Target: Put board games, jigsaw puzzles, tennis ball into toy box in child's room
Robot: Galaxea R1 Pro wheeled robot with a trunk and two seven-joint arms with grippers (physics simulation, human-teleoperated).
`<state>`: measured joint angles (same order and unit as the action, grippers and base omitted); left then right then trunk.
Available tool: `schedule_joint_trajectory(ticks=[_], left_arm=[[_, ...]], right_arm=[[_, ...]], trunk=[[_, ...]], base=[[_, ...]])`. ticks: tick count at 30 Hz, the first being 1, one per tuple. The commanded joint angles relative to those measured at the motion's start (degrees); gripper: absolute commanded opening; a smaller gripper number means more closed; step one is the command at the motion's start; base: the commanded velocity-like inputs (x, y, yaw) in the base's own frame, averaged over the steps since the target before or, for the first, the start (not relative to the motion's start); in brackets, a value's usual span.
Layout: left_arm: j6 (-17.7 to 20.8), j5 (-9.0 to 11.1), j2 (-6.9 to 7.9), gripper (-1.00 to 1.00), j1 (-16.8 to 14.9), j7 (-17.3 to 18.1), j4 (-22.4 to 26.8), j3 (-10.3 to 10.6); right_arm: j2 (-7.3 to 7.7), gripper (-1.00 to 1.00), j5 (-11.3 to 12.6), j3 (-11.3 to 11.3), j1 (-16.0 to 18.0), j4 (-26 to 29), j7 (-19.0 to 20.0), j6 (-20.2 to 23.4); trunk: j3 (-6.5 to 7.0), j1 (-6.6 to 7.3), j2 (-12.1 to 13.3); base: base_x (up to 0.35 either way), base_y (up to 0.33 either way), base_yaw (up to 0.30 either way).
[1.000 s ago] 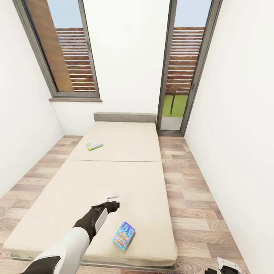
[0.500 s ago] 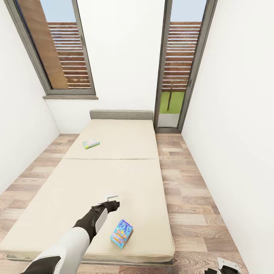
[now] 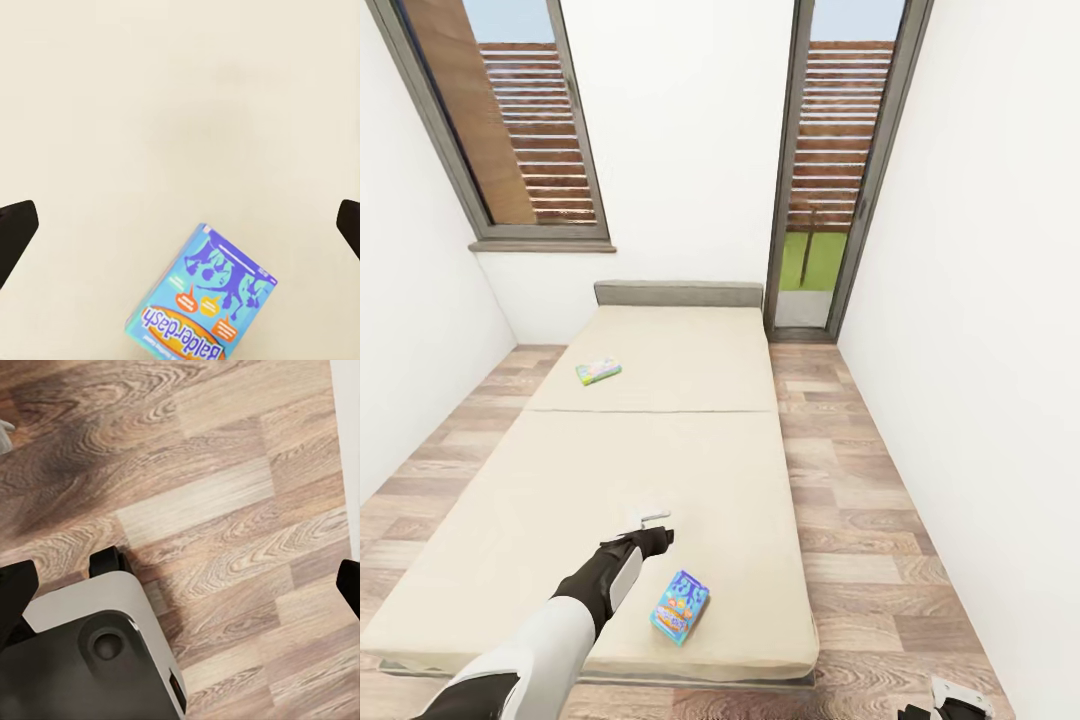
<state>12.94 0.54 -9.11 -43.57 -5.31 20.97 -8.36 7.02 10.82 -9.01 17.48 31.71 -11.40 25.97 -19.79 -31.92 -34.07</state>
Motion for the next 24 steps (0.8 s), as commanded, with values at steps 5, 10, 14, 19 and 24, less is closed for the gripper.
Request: schedule_joint_trajectory(ticks=[5, 10, 14, 19, 24], left_arm=[[0.3, 0.0, -0.03, 1.0, 0.0, -0.1, 0.1, -0.2], [0.3, 0.1, -0.03, 1.0, 0.0, -0.1, 0.1, -0.1], [0.3, 0.1, -0.03, 1.0, 0.0, -0.1, 0.1, -0.2], [0.3, 0.1, -0.03, 1.0, 0.0, -0.1, 0.1, -0.2], [0.3, 0.1, -0.03, 1.0, 0.0, -0.1, 0.2, -0.2]], right_arm=[[0.01, 1.0, 0.6, 0.0, 0.0, 0.1, -0.4, 0.2], [0.01, 1.0, 0.6, 0.0, 0.0, 0.1, -0.4, 0.2], [0.01, 1.0, 0.6, 0.0, 0.0, 0.1, -0.4, 0.2], [0.01, 1.0, 0.6, 0.0, 0.0, 0.1, -0.4, 0.2], [0.01, 1.0, 0.6, 0.0, 0.0, 0.1, -0.4, 0.2]], trunk=[[-0.55, -0.01, -0.1], [-1.02, -0.01, -0.1], [-1.4, -0.01, -0.1], [-1.87, -0.01, -0.1], [-2.34, -0.01, -0.1]], base=[[0.0, 0.0, 0.0], [0.0, 0.0, 0.0], [0.0, 0.0, 0.0], [0.0, 0.0, 0.0], [0.0, 0.0, 0.0]])
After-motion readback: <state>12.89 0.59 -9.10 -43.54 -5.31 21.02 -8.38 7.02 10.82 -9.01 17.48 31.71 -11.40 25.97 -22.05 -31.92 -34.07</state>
